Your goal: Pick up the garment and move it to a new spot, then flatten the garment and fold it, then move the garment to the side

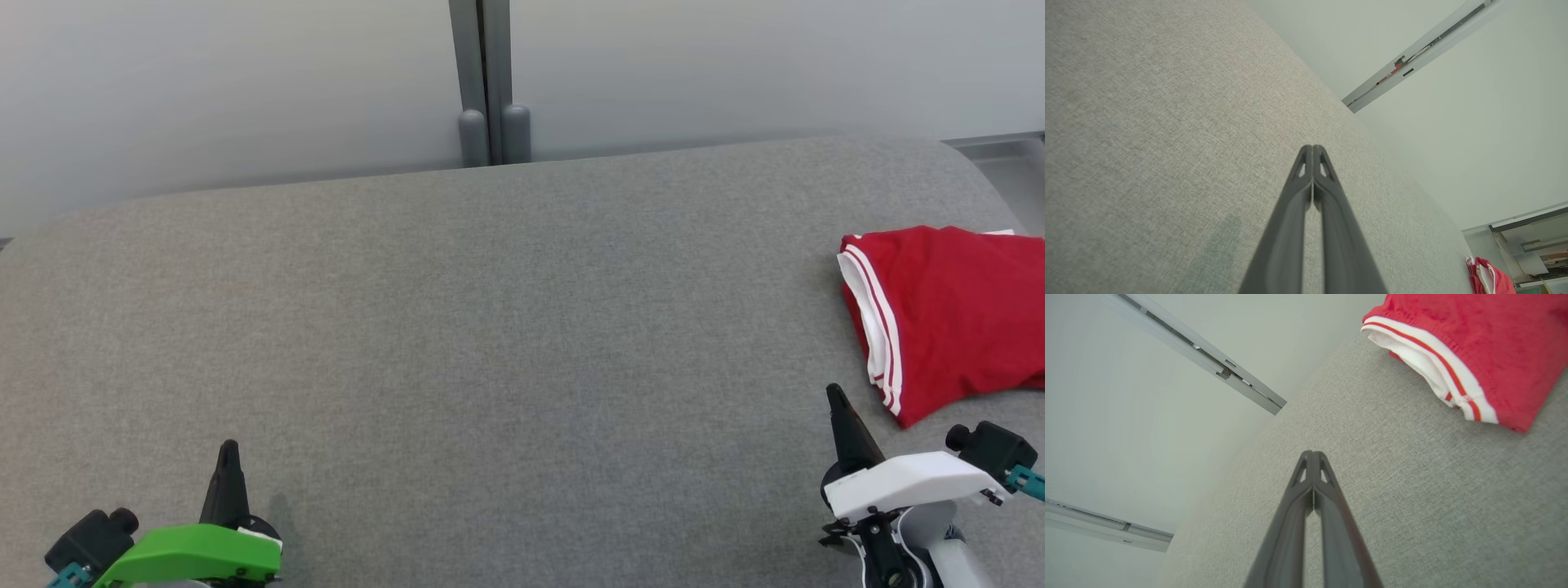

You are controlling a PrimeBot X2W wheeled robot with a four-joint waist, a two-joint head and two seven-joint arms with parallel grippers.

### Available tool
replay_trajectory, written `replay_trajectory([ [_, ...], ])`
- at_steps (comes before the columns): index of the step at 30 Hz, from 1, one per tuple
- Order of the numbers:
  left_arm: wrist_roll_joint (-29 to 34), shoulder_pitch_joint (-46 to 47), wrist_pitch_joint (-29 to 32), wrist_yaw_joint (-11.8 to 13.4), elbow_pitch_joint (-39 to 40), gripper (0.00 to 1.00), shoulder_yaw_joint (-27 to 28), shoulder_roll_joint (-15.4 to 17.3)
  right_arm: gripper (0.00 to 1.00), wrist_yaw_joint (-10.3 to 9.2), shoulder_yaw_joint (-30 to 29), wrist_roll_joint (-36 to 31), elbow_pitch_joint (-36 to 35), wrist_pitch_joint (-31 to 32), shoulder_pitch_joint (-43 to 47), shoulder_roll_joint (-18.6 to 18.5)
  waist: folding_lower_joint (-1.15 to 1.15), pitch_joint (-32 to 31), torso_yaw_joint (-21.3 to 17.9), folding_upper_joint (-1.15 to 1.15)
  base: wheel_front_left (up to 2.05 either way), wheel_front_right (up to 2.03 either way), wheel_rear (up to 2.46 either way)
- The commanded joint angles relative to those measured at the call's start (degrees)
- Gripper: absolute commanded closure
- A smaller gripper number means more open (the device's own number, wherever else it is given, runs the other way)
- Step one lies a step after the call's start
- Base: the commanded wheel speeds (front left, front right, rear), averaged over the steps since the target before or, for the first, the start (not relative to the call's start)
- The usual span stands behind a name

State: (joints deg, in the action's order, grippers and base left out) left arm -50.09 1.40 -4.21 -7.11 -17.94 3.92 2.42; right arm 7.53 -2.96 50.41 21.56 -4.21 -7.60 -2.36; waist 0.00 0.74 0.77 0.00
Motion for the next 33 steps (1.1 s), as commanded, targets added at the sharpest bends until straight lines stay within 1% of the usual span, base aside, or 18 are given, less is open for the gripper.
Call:
replay_trajectory([
  [1, -1.92, 1.55, 0.37, -0.24, 0.84, 1.0, 0.39, 0.38, 1.0, -0.03, -0.28, 1.87, -1.12, 0.47, 0.02, -0.37, 0.0, -0.01, -0.01, 0.0, 0.0, 0.0, 0.0],
  [19, -13.8, 2.66, 3.47, -0.34, 1.81, 1.0, 1.06, 0.47, 1.0, -0.04, -1.29, 13.68, -3.08, 3.55, 0.47, -0.46, 0.0, -0.13, -0.19, 0.0, 0.0, 0.0, 0.0],
  [33, -21.61, 3.49, 5.52, -0.41, 2.42, 1.0, 1.52, 0.53, 1.0, -0.04, -1.94, 21.47, -4.39, 5.58, 0.72, -0.51, 0.0, -0.23, -0.32, 0.0, 0.0, 0.0, 0.0],
])
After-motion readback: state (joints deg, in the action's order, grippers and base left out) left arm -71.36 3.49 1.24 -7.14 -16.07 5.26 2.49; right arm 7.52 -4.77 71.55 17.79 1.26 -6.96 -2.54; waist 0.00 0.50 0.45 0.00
